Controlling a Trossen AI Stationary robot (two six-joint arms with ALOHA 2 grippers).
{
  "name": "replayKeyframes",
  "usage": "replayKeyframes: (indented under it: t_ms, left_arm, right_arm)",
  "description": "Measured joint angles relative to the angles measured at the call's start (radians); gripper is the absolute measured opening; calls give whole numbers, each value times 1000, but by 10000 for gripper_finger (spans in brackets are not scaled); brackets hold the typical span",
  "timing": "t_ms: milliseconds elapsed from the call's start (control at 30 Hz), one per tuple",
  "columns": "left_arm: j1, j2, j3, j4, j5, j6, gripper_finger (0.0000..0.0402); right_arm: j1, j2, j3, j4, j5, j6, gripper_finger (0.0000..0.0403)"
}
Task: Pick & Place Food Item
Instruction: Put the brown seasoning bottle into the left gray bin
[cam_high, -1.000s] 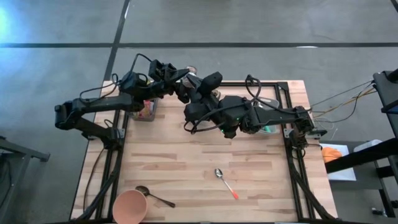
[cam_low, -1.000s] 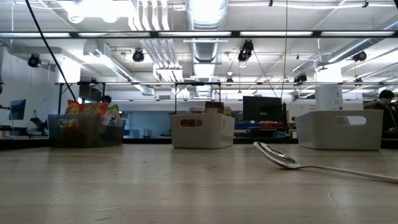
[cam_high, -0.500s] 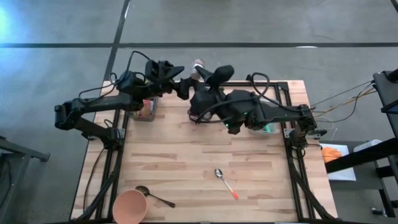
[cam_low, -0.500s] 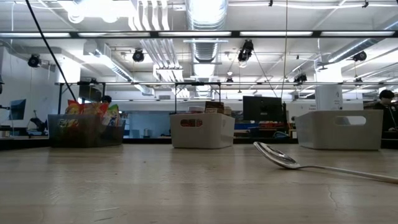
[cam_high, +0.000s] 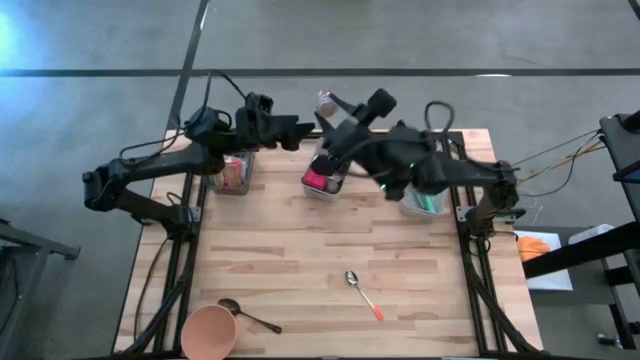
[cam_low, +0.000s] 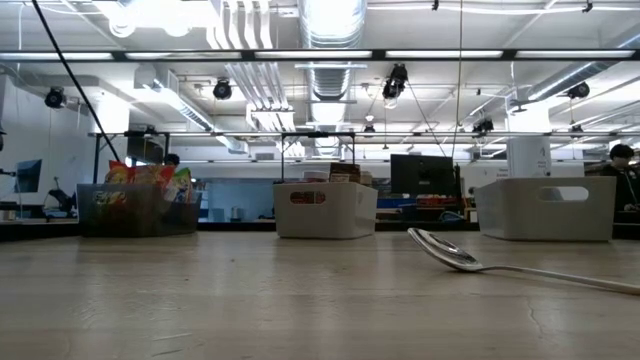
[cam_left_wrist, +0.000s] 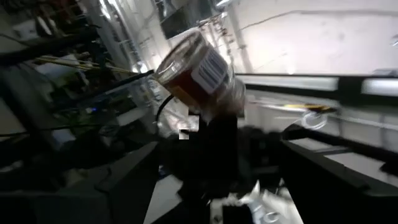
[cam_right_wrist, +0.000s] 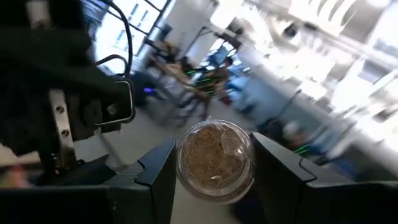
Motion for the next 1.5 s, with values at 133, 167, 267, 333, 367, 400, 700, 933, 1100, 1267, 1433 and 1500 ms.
replayKeyframes:
  t_ms: [133,167,267,333,367,400,700,933,1100,1267,1433,1500]
  left_arm:
    - [3,-49,0,-166,11,132,328]
    - [3,-64,0,-209,13,173,328]
    - [4,-116,0,-322,14,282,328]
    - [4,-152,0,-405,14,334,328]
    - [4,-169,0,-451,14,356,328]
    - [4,-184,0,-494,14,374,328]
    - [1,-318,-1,-750,18,459,328]
    - [0,-404,-2,-829,9,501,328]
    - [0,-433,-2,-879,-13,510,328]
    - [0,-435,-2,-964,-33,511,328]
    - [0,-434,-2,-1024,-80,533,328]
    - [0,-435,-3,-1028,-80,533,328]
  right_arm:
    - [-67,-57,0,-238,-183,362,164]
    - [-93,-70,0,-295,-257,458,164]
    - [-177,-91,0,-423,-454,666,164]
    - [-233,-93,0,-474,-565,744,164]
    - [-260,-93,0,-491,-629,768,164]
    - [-287,-93,-1,-502,-688,786,164]
    - [-469,-21,-7,-510,-1037,837,164]
    - [-581,67,-8,-524,-1120,868,164]
    - [-627,150,-8,-563,-1142,931,164]
    - [-647,229,-8,-620,-1132,1015,164]
    - [-647,281,-8,-639,-1097,1020,164]
    - [-646,298,-6,-645,-1080,1011,164]
